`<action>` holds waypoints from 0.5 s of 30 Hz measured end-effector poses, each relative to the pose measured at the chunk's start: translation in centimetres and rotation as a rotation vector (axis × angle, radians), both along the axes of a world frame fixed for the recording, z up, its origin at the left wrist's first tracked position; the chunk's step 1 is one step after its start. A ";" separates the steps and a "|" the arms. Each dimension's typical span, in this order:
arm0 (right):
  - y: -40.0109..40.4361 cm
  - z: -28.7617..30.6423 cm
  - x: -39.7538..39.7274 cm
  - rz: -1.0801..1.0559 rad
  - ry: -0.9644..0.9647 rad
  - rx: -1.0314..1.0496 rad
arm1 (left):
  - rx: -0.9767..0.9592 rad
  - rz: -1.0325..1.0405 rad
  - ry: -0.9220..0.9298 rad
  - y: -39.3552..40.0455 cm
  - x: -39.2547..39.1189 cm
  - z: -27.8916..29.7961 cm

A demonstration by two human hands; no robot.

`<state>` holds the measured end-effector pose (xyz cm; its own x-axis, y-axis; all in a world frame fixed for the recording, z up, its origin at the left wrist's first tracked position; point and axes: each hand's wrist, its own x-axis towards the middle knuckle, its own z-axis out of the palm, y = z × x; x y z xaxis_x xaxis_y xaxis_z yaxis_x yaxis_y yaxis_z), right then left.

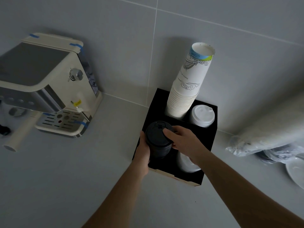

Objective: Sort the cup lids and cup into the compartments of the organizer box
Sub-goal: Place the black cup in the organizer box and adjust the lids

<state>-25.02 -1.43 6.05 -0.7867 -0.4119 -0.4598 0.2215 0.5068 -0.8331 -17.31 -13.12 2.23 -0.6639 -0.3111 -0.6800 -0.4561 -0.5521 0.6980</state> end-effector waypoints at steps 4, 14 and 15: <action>0.3 -0.3 -0.1 -0.007 0.017 0.006 | 0.025 -0.007 0.010 0.2 -0.2 0.2; 0.5 -0.8 0.1 0.003 0.078 0.033 | 0.100 0.018 0.026 0.1 0.0 0.4; 0.6 -0.9 0.2 -0.004 0.093 0.046 | 0.094 0.034 0.024 0.2 0.2 0.5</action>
<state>-24.83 -0.83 5.19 -0.8288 -0.3885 -0.4027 0.1462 0.5442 -0.8261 -17.08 -12.90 2.70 -0.6704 -0.2697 -0.6913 -0.4197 -0.6304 0.6530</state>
